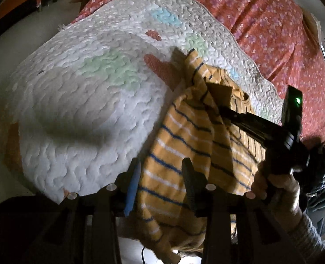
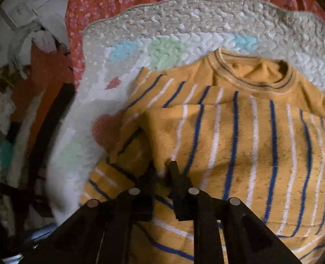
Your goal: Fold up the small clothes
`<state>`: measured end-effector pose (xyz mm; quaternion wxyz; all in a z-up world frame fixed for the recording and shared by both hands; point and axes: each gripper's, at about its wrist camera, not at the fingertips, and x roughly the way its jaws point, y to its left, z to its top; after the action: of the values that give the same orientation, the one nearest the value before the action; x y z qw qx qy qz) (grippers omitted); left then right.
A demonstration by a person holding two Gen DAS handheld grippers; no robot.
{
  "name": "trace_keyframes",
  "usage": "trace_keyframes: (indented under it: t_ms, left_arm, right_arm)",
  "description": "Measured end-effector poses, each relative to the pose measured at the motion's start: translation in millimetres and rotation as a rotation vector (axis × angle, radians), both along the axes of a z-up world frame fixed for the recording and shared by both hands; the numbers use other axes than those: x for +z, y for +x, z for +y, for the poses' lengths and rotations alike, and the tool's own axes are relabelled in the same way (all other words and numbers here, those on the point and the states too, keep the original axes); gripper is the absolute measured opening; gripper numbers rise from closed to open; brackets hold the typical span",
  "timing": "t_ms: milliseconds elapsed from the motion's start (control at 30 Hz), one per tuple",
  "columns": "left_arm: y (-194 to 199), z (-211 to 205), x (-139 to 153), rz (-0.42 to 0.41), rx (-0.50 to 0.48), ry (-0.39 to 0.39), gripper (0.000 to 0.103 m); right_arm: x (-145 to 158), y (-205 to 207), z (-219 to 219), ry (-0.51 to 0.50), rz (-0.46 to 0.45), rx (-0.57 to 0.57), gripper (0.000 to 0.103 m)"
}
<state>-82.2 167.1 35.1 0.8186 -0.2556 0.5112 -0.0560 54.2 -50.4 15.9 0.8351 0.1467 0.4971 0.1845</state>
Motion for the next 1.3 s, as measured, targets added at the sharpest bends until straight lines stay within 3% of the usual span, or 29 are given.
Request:
trace_keyframes:
  t_ms: [33, 133, 200, 367, 533, 567, 600, 667, 833, 900, 967, 1033, 1067, 1133, 1200, 1300]
  left_arm:
    - [5.8, -0.8, 2.6, -0.004, -0.002, -0.007, 0.037]
    - [28.0, -13.9, 19.7, -0.042, -0.034, 0.016, 0.039]
    - [43.8, -27.1, 30.4, -0.064, -0.071, 0.036, 0.045]
    - [91.5, -75.1, 37.6, -0.073, -0.173, 0.104, 0.049]
    - [142.2, -127.2, 14.4, 0.01, -0.22, 0.192, 0.049]
    - [151.6, -134.5, 9.0, 0.027, -0.226, 0.209, 0.043]
    - [157.3, -139.1, 4.9, 0.04, -0.229, 0.232, 0.007]
    - [165.6, -141.3, -1.7, 0.067, -0.217, 0.271, 0.004]
    - [162.1, -111.4, 21.1, -0.002, -0.124, 0.301, 0.004]
    - [167.4, -93.0, 20.3, 0.009, -0.076, 0.308, 0.004]
    - [171.2, -81.7, 11.9, 0.043, -0.088, 0.281, 0.005]
    - [170.7, -74.2, 7.1, 0.042, -0.131, 0.204, 0.005]
    - [169.1, -69.8, 8.6, 0.023, -0.142, 0.172, 0.008]
    - [168.5, -59.7, 13.2, -0.018, -0.147, 0.104, 0.024]
    - [168.9, -45.3, 17.8, -0.064, -0.105, 0.048, 0.057]
    - [181.8, -38.2, 13.3, -0.065, -0.111, 0.007, 0.061]
  right_arm:
    - [2.0, 0.7, -0.3, 0.032, 0.005, 0.016, 0.019]
    - [16.8, -11.4, -5.2, 0.082, -0.016, 0.042, 0.044]
    - [28.2, -26.5, -24.3, 0.111, -0.05, 0.011, 0.051]
    - [45.5, -68.1, -108.8, 0.104, -0.087, -0.141, 0.052]
    - [50.6, -104.8, -195.2, 0.092, -0.098, -0.327, 0.052]
    - [50.9, -109.6, -207.1, 0.096, -0.097, -0.356, 0.052]
    - [50.6, -115.2, -222.1, 0.098, -0.097, -0.394, 0.052]
    - [51.0, -116.8, -238.1, 0.099, -0.097, -0.424, 0.052]
    - [48.2, -113.0, -265.6, 0.085, -0.102, -0.466, 0.052]
    - [44.0, -111.4, -271.9, 0.092, -0.087, -0.472, 0.053]
    - [33.0, -98.2, -276.2, 0.097, -0.056, -0.489, 0.058]
    - [24.2, -89.0, -278.8, 0.106, -0.035, -0.504, 0.06]
    - [19.6, -83.1, -280.2, 0.118, -0.028, -0.508, 0.06]
    - [15.1, -75.0, -280.0, 0.13, -0.029, -0.51, 0.065]
    - [11.4, -66.9, -276.3, 0.14, -0.035, -0.497, 0.072]
    - [0.0, -56.3, -264.6, 0.137, -0.02, -0.47, 0.075]
